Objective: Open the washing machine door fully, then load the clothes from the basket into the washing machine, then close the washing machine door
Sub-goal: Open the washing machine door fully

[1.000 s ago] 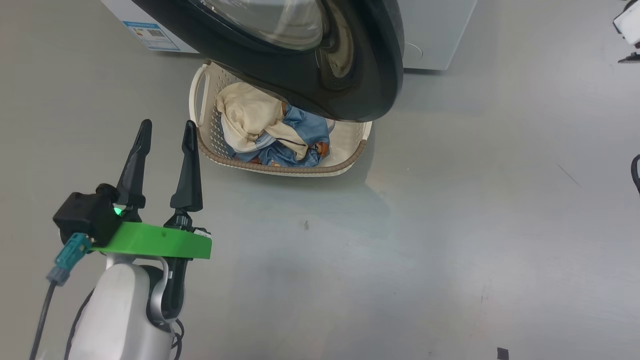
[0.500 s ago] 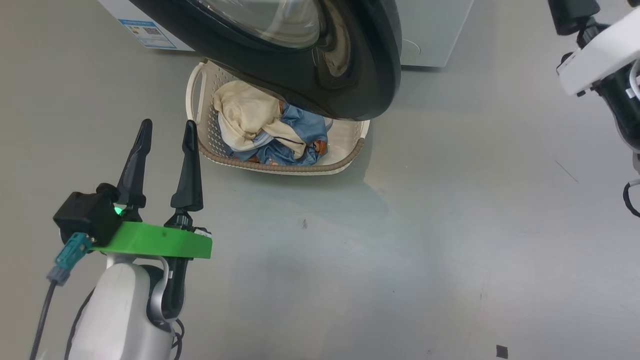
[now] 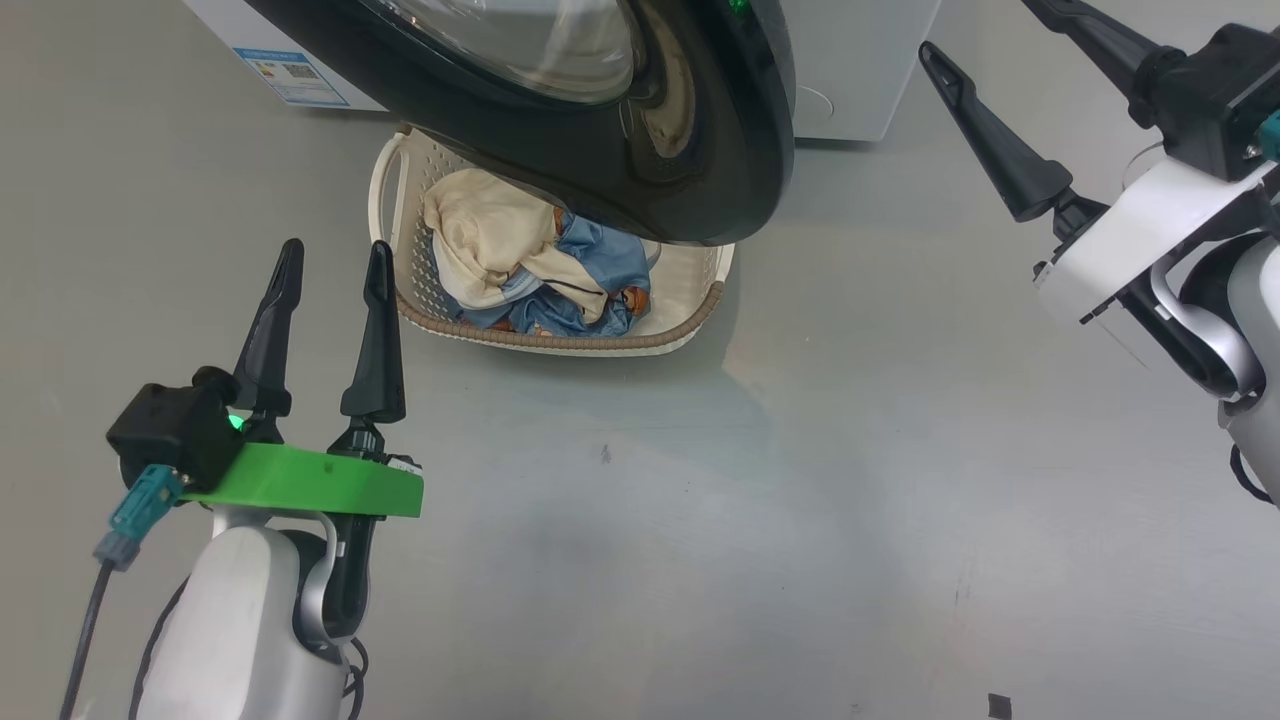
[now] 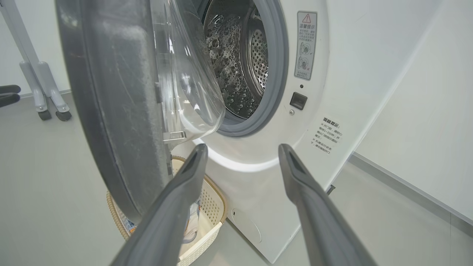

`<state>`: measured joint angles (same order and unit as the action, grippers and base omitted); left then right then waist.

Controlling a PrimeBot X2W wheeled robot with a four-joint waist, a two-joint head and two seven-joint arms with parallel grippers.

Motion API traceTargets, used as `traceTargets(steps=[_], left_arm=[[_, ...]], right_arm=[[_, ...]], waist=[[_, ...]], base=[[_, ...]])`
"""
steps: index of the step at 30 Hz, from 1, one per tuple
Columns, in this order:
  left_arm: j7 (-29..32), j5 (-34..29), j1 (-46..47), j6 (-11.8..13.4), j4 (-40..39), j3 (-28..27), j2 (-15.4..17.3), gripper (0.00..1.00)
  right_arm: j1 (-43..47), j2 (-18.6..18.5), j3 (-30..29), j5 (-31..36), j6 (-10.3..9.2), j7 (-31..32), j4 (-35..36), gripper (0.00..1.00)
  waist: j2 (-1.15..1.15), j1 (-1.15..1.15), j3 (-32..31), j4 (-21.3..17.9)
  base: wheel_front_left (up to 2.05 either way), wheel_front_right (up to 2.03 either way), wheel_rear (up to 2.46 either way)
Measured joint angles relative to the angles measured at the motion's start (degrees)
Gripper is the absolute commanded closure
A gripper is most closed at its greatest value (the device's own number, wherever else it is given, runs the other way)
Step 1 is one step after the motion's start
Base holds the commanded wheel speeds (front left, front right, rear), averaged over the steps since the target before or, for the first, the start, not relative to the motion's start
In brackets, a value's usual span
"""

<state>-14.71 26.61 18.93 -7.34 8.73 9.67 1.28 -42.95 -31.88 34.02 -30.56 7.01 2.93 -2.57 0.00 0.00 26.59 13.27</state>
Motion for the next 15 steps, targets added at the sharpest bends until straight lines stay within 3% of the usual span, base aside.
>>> traceTargets(steps=[15], left_arm=[[0.0, -0.2, -0.2, 0.0, 0.3, -0.2, 0.0, 0.0]], right_arm=[[3.4, -1.6, 4.0, -0.4, 0.0, -3.5, -0.8, 0.0]], waist=[[0.0, 0.0, -1.6, -0.5]], base=[[0.0, 0.0, 0.0]])
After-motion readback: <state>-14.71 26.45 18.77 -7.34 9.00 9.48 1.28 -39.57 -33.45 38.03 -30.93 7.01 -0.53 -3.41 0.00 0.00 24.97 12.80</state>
